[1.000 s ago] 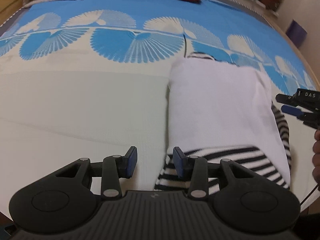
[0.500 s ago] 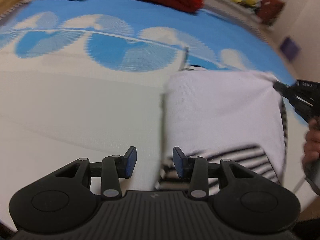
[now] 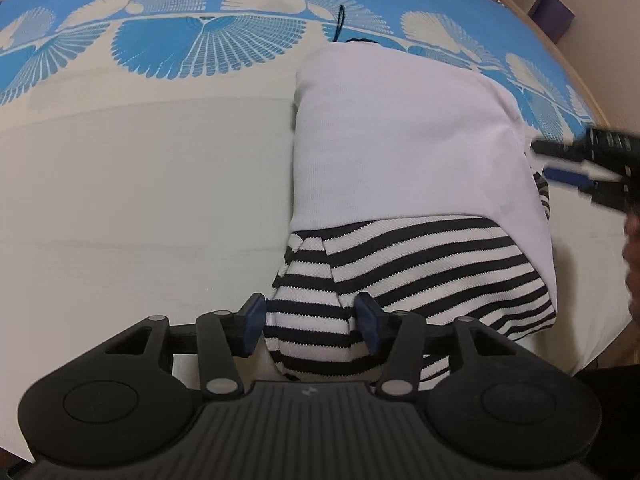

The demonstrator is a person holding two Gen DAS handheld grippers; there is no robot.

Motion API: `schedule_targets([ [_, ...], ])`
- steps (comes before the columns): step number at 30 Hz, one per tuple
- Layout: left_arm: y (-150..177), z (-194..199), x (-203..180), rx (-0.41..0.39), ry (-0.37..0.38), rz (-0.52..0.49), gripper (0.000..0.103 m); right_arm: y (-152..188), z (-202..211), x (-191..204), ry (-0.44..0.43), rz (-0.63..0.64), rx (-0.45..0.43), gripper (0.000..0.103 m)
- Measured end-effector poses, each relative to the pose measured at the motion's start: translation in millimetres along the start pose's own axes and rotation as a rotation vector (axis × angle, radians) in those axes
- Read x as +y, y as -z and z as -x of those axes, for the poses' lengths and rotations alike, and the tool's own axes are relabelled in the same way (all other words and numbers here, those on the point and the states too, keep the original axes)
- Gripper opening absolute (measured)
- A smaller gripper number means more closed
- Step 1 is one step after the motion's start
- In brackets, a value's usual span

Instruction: Fold small clothes

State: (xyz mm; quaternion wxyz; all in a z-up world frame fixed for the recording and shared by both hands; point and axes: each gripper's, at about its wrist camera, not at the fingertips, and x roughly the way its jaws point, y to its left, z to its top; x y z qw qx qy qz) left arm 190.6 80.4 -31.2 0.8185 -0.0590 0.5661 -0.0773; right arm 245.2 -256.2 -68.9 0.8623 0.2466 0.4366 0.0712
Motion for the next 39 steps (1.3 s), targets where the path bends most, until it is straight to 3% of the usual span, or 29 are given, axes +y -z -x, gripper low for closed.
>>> schedule_targets([
  [4, 0, 2, -4, -0.017, -0.014, -0.007, 0.056, 26, -8, 7, -0.064, 0.118, 0.164, 0.056],
  [5, 0, 2, -4, -0.019, -0.013, 0.000, 0.056, 34, -10, 9, -0.046, 0.166, 0.182, 0.049],
  [6, 1, 3, -3, -0.022, -0.010, 0.008, 0.056, 40, -9, 10, -0.041, 0.195, 0.195, 0.007],
  [8, 2, 6, -2, -0.028, -0.002, 0.020, 0.056, 46, 2, 9, -0.048, 0.180, 0.176, 0.000],
  [12, 3, 9, -2, -0.032, 0.022, -0.004, 0.056, 43, 59, -2, -0.157, 0.069, 0.048, 0.000],
  [16, 5, 1, -5, 0.007, 0.015, -0.028, 0.061, 63, 40, -15, -0.035, 0.106, 0.176, 0.000],
  [19, 7, 6, -6, -0.008, 0.005, -0.026, 0.061, 72, 39, -12, 0.018, 0.134, 0.165, 0.002],
  [21, 4, 12, -2, -0.036, 0.013, -0.005, 0.061, 71, 47, -12, 0.042, 0.096, 0.126, 0.009],
  [23, 1, 20, 5, -0.067, 0.048, 0.033, 0.061, 68, 65, -17, -0.002, 0.018, 0.068, 0.013],
  [25, -1, 16, 10, -0.040, 0.046, 0.046, 0.061, 69, 75, -17, -0.045, -0.009, 0.045, 0.027],
  [27, 1, 3, 7, 0.034, -0.001, 0.024, 0.064, 77, 68, -7, -0.019, 0.089, 0.103, 0.037],
  [30, 0, 2, 0, 0.038, -0.014, -0.016, 0.064, 97, 40, 5, 0.141, 0.288, 0.232, 0.036],
  [36, -1, 23, 5, -0.076, -0.006, 0.031, 0.066, 86, 55, 2, 0.144, 0.233, 0.149, 0.037],
  [39, -4, 11, 19, -0.011, -0.006, 0.114, 0.064, 90, 52, -1, 0.147, 0.259, 0.182, 0.037],
])
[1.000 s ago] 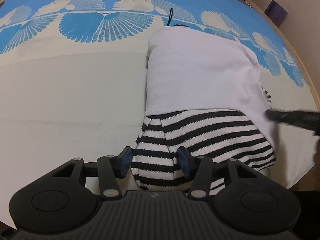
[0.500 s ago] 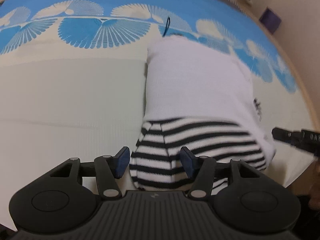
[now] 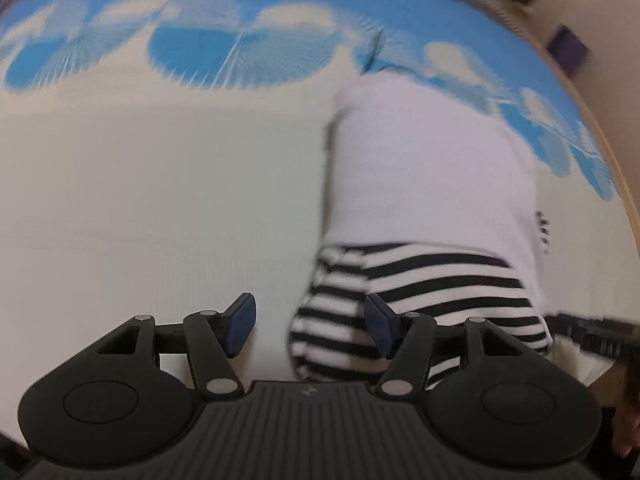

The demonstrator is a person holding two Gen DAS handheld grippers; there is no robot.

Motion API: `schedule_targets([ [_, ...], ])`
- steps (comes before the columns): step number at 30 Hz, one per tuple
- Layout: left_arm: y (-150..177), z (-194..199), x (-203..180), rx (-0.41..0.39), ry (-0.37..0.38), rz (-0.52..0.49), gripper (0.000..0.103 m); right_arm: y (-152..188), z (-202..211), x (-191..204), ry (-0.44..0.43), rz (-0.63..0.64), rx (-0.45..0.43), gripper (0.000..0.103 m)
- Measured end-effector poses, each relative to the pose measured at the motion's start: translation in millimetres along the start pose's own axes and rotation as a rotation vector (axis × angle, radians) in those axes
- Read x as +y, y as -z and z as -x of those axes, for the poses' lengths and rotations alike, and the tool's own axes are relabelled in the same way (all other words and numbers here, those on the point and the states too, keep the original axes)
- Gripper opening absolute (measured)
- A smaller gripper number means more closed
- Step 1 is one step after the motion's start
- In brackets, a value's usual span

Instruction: Fold small clothes

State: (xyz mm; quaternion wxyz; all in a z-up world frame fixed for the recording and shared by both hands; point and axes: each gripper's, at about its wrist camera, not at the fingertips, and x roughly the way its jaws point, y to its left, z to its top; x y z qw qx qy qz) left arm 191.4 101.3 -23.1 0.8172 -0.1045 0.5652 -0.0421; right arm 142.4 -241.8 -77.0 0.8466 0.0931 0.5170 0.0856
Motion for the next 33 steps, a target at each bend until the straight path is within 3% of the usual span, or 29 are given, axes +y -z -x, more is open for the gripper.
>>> schedule_targets([
  [1, 1, -7, 2, 0.036, 0.008, 0.013, 0.064, 2, -3, 0, 0.014, 0.006, 0.017, 0.037],
  [2, 3, -12, 1, 0.066, 0.030, 0.013, 0.056, 1, -3, -2, 0.021, 0.000, 0.019, 0.037],
  [3, 5, -14, -3, 0.076, 0.053, 0.000, 0.034, 0, -1, -2, 0.020, -0.012, 0.009, 0.037],
  [4, 6, -13, -9, 0.075, 0.080, -0.016, 0.025, -1, 4, -5, 0.015, -0.028, -0.008, 0.037],
  [13, 13, -4, -21, 0.040, 0.063, -0.067, 0.020, 6, 44, -13, -0.016, -0.043, -0.122, 0.038],
  [16, 21, 9, -25, -0.024, -0.013, -0.106, 0.037, 12, 57, -11, 0.012, -0.013, -0.162, 0.039],
  [18, 28, 25, -30, -0.094, -0.062, -0.147, 0.064, 17, 67, -11, 0.022, -0.011, -0.199, 0.041],
  [21, 42, 55, -35, -0.198, -0.072, -0.165, 0.084, 26, 85, -9, 0.013, -0.026, -0.251, 0.050],
  [25, 68, 85, -42, -0.267, -0.096, -0.188, 0.087, 44, 107, -3, 0.023, -0.026, -0.321, 0.059],
  [29, 102, 109, -56, -0.347, -0.131, -0.195, 0.103, 65, 125, 6, 0.058, -0.018, -0.375, 0.070],
  [33, 137, 114, -62, -0.364, -0.132, -0.154, 0.102, 87, 136, 18, 0.098, -0.004, -0.400, 0.075],
])
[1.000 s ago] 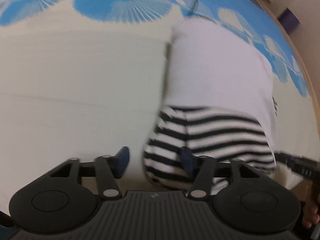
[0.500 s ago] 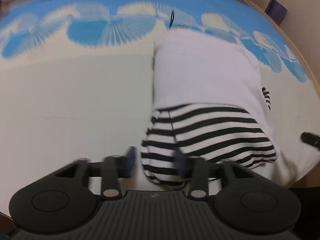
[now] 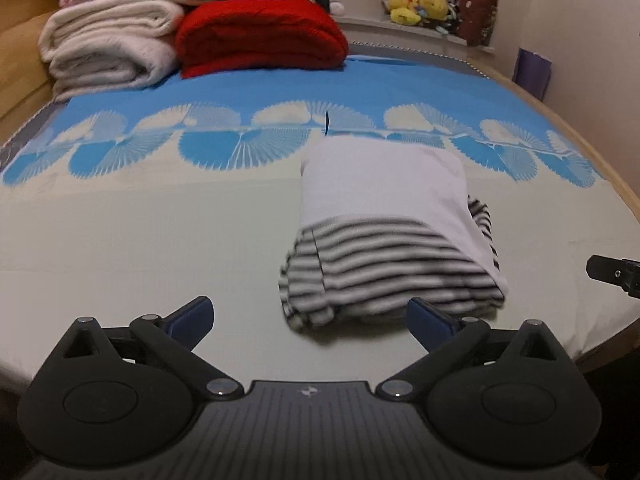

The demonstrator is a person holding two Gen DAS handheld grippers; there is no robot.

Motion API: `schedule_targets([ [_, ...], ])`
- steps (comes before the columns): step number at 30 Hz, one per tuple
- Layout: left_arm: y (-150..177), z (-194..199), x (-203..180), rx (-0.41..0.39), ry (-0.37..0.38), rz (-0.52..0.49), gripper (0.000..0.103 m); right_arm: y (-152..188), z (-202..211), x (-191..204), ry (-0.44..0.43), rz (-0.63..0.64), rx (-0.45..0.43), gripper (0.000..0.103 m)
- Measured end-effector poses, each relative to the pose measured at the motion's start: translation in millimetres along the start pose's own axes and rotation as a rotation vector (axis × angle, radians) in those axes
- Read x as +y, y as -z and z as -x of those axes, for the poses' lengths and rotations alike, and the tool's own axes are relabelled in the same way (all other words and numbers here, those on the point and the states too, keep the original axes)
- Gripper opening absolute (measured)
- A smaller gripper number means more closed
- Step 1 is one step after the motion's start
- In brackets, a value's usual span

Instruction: Fold small clothes

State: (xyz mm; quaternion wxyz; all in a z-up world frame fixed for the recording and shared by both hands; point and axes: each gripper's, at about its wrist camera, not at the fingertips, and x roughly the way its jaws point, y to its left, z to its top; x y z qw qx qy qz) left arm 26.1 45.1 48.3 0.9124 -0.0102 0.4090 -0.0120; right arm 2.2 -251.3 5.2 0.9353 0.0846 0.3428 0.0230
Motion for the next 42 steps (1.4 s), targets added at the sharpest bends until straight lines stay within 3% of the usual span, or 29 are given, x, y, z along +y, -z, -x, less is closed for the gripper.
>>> schedule_targets([
  [6, 10, 0, -18, -0.009, -0.032, -0.068, 0.102, 18, 6, 17, -0.006, 0.041, 0.031, 0.081],
  [12, 10, -16, -15, 0.039, -0.031, -0.033, 0.102, 18, -7, 20, 0.001, 0.044, 0.057, 0.081],
  [42, 8, -12, -8, 0.029, -0.015, -0.015, 0.102, 22, -11, 26, -0.014, 0.070, 0.066, 0.081],
])
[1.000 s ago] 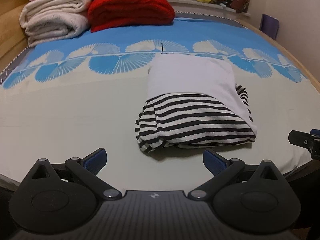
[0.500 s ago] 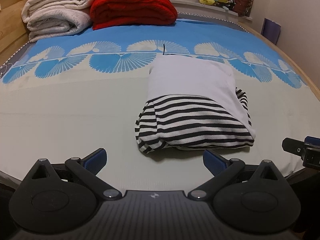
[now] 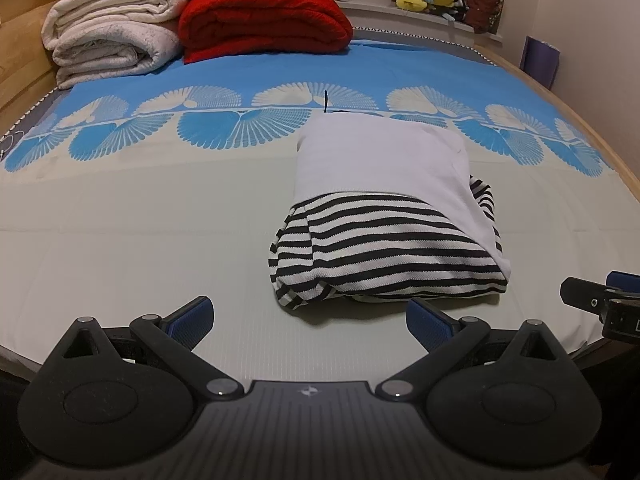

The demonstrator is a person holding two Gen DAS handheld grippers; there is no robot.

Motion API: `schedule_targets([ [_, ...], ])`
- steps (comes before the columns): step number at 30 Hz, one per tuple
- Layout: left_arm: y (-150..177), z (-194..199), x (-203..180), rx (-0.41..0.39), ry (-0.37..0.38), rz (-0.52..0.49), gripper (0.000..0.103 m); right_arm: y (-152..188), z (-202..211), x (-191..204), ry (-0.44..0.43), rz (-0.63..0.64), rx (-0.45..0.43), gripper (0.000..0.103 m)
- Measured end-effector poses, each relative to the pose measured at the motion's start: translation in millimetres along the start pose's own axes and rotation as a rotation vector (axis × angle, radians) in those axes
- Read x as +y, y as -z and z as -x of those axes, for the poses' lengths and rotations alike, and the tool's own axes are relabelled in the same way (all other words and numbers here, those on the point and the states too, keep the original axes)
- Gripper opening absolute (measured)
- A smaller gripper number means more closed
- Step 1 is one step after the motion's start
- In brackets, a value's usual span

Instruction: Fold small clothes

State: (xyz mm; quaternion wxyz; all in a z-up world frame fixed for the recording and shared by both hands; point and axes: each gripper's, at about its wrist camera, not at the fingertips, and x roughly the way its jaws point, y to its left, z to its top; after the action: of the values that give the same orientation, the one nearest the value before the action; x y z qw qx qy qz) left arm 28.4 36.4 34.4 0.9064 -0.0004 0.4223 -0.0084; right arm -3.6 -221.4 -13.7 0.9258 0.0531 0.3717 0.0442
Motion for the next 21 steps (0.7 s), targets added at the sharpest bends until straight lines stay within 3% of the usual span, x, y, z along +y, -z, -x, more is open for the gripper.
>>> schedule_targets([
  [21, -0.6, 0.4, -0.8, -0.005, 0.005, -0.007, 0.102, -0.3, 0.3, 1.7, -0.001, 0.003, 0.001, 0.081],
])
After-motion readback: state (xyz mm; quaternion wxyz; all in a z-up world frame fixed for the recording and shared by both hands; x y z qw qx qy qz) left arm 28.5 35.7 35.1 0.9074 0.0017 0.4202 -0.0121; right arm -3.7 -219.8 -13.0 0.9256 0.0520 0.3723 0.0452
